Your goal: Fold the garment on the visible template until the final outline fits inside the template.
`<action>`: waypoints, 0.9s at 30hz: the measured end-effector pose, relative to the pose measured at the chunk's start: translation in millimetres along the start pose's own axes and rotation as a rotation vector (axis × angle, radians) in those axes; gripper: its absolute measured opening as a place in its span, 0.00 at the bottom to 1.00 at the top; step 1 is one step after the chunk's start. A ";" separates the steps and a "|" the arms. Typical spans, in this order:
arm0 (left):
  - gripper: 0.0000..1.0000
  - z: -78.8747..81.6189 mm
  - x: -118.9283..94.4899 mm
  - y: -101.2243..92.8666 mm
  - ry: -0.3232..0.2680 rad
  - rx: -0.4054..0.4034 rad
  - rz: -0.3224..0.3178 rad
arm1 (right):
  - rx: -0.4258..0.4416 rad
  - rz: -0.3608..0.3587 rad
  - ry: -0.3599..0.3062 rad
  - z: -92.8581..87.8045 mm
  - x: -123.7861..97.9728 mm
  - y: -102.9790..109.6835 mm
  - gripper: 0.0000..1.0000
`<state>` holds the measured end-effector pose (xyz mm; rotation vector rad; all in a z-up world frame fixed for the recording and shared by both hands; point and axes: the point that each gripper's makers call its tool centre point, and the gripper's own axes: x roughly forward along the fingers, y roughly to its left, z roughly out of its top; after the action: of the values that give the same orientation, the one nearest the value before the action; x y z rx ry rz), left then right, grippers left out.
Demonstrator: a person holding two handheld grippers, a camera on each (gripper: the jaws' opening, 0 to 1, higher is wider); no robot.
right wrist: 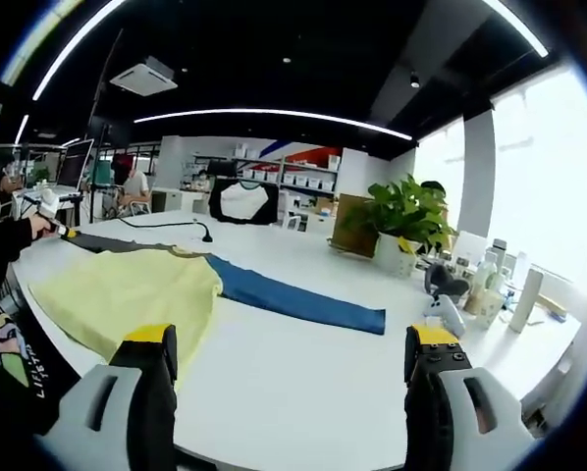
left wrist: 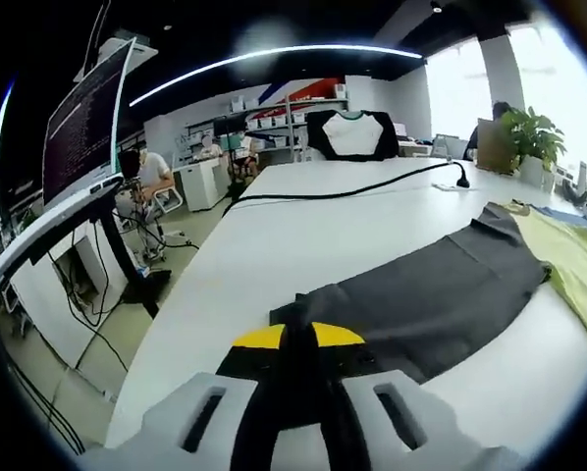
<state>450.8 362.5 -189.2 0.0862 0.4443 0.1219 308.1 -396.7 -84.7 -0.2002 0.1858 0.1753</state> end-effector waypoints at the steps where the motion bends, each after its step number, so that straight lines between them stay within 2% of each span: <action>1: 0.06 0.2 0.2 0.4 0.000 0.007 -0.001 | 0.001 0.004 0.004 -1.1 0.5 0.2 0.99; 5: 0.04 0.8 -0.8 0.5 0.013 -0.016 0.008 | 0.025 0.024 0.009 -2.8 1.6 2.6 0.99; 6: 0.04 1.0 -1.5 -0.4 0.019 -0.041 0.006 | 0.026 0.025 0.010 -2.9 1.5 2.7 0.99; 7: 0.04 2.0 -5.7 -7.4 0.029 -0.104 -0.032 | 0.025 0.023 0.012 -3.2 1.4 2.4 0.99; 8: 0.04 10.2 -8.2 -7.3 -0.013 -0.145 -0.030 | 0.024 0.021 0.014 -3.4 1.3 2.0 0.99; 9: 0.04 20.5 -12.0 -8.6 -0.058 -0.139 -0.040 | 0.019 0.016 0.017 -3.9 1.4 0.5 0.99; 19: 0.03 50.3 -26.5 -24.3 -0.110 -0.151 -0.070 | 0.013 0.020 0.029 -5.5 2.0 3.4 0.99; 22: 0.03 56.6 -28.9 -35.2 -0.107 -0.164 -0.108 | 0.013 0.021 0.031 -5.9 1.0 3.6 0.99; 27: 0.03 76.5 -34.4 -55.5 -0.142 -0.147 -0.156 | 0.017 0.025 0.035 -7.7 2.6 4.4 0.99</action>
<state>458.6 298.6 -111.9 -0.0836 0.2979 -0.0057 308.5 -393.6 -93.4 -0.1838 0.2244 0.1954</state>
